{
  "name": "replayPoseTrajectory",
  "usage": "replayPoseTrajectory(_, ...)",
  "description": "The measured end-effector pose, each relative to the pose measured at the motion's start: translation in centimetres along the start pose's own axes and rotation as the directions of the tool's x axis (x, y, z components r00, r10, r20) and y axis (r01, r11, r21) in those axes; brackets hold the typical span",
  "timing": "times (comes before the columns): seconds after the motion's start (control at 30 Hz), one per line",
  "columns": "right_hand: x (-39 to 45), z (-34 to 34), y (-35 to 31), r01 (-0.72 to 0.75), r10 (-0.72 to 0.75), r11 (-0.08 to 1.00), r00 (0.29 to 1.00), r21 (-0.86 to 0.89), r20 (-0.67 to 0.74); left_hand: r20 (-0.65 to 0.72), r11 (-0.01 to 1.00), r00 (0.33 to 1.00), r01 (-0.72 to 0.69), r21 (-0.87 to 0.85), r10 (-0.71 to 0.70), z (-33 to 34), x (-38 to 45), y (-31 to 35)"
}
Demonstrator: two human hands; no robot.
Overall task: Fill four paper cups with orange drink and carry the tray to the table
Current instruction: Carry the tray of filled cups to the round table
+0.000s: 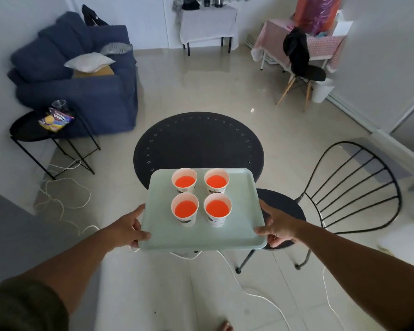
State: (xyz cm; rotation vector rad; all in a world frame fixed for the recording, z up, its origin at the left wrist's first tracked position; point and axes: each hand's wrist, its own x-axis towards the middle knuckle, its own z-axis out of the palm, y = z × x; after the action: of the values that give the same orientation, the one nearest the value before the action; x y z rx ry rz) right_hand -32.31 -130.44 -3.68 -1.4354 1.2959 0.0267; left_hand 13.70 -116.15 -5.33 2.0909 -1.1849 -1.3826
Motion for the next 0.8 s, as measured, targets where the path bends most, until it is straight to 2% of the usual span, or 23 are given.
replayPoseTrajectory(0.4, 11.9, -4.9, -5.9, 0.007, -0.007, 0.999, 1.0, -0.034, -0.007, 0.029, 0.999, 1.0, 0.013, -0.048, -0.011, -5.9, 13.3, 4.0)
replayPoseTrajectory(0.8, 22.7, -8.2, -9.1, -0.077, 0.082, 0.994, 0.994, 0.075, -0.068, 0.129, 1.0, 0.991, 0.02, 0.005, -0.02, -11.9, 26.0, 7.8)
